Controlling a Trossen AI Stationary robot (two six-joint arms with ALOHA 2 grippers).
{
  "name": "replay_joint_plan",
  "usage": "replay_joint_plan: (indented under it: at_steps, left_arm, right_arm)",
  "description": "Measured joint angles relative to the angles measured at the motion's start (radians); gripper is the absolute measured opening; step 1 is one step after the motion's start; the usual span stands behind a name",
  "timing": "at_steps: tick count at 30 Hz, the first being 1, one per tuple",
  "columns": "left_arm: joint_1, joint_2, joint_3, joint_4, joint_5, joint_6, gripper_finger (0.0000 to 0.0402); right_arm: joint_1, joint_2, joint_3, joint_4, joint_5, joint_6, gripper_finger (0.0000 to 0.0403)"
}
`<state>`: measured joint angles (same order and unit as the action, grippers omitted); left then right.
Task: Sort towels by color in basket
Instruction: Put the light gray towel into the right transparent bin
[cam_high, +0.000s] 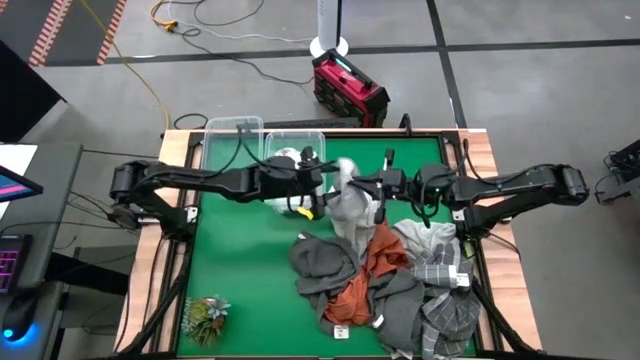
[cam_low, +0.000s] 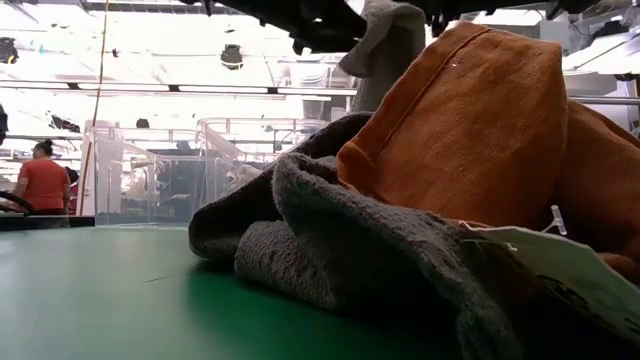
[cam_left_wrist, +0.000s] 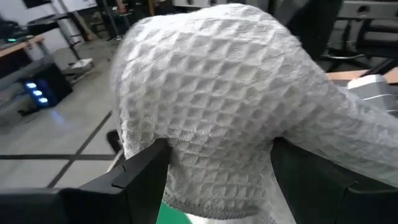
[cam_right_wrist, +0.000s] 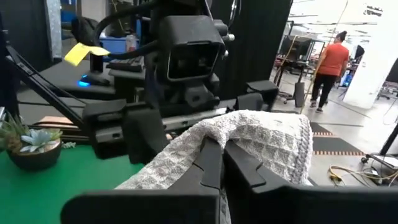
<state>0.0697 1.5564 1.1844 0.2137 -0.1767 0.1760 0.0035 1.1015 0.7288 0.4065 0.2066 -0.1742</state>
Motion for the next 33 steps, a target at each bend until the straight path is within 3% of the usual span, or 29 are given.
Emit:
replay_joint_plan:
  at_steps: [6, 9, 12, 20, 33]
  left_arm:
    - [-0.003, 0.053, 0.047, 0.037, 0.109, 0.058, 0.0267]
    - [-0.004, 0.052, 0.048, 0.062, 0.130, 0.085, 0.0241]
    - [-0.004, 0.052, 0.048, 0.082, 0.151, 0.108, 0.0195]
    - [-0.002, 0.048, 0.047, 0.069, 0.197, 0.183, 0.0025]
    - [-0.003, 0.042, 0.052, -0.043, 0.149, 0.166, 0.0021]
  right_arm:
    - [0.018, 0.000, 0.000, -0.030, 0.000, 0.032, 0.0034]
    - [0.018, 0.000, 0.000, -0.060, -0.001, 0.047, 0.0040]
    - [0.017, 0.000, 0.001, -0.075, -0.002, 0.067, 0.0042]
    - [0.062, -0.003, 0.002, -0.058, 0.005, 0.062, 0.0043]
    - [0.080, 0.000, -0.001, -0.084, 0.008, -0.003, 0.0045]
